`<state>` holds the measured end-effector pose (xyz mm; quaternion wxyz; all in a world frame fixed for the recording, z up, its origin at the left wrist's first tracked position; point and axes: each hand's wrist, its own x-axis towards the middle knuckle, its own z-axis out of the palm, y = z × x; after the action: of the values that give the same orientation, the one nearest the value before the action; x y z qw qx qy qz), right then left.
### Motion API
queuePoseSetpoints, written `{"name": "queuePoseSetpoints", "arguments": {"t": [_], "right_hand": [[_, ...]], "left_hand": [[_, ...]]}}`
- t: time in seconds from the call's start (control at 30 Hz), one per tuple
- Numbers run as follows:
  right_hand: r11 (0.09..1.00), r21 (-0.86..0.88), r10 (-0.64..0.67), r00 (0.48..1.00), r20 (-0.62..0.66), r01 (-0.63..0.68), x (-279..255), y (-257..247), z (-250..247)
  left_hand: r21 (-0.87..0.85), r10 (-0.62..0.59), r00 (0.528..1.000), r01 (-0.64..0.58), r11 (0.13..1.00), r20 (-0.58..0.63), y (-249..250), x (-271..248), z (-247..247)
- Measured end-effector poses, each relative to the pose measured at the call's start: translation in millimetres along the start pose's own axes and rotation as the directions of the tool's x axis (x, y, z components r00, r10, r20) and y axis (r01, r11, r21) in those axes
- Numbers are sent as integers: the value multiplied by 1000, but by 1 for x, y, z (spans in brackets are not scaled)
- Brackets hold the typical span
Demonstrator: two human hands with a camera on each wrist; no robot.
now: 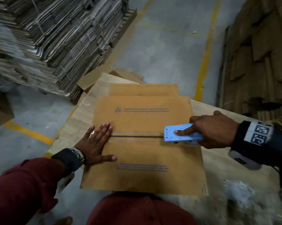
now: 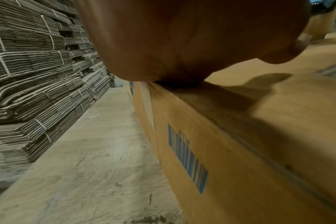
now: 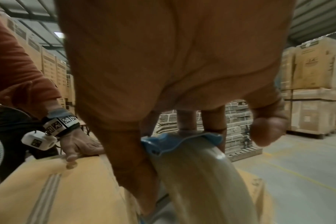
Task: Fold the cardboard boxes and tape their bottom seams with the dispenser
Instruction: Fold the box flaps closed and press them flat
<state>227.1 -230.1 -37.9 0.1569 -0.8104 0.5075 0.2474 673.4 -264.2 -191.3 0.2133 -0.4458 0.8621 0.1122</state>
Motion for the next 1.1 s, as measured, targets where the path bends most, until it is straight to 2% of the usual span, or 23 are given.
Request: {"name": "queuePoseSetpoints", "arguments": {"t": [0.3, 0.5, 0.6, 0.7, 0.83, 0.97, 1.1], "right_hand": [[995, -49, 87, 996, 22, -86, 0, 4, 12], [992, -116, 52, 998, -17, -54, 18, -7, 22], [990, -133, 48, 998, -38, -53, 17, -9, 27], [990, -135, 43, 998, -47, -49, 17, -10, 28], [992, -118, 43, 998, -45, -48, 17, -10, 26], [996, -73, 56, 998, -31, -58, 15, -7, 28], [999, -34, 31, 998, -49, -33, 14, 0, 29]], "left_hand": [[27, -41, 994, 39, 999, 99, 5, 0, -11], [-3, -120, 973, 123, 992, 199, 21, 1, -29], [-14, -87, 973, 92, 996, 212, 60, 3, -40], [-114, -13, 976, 39, 993, 217, 120, 21, -48], [-202, 80, 991, -57, 978, 108, 204, 49, -61], [-345, -55, 987, 105, 933, 153, 249, 64, -62], [-440, -214, 969, 246, 864, 122, 265, 69, -58]]}}
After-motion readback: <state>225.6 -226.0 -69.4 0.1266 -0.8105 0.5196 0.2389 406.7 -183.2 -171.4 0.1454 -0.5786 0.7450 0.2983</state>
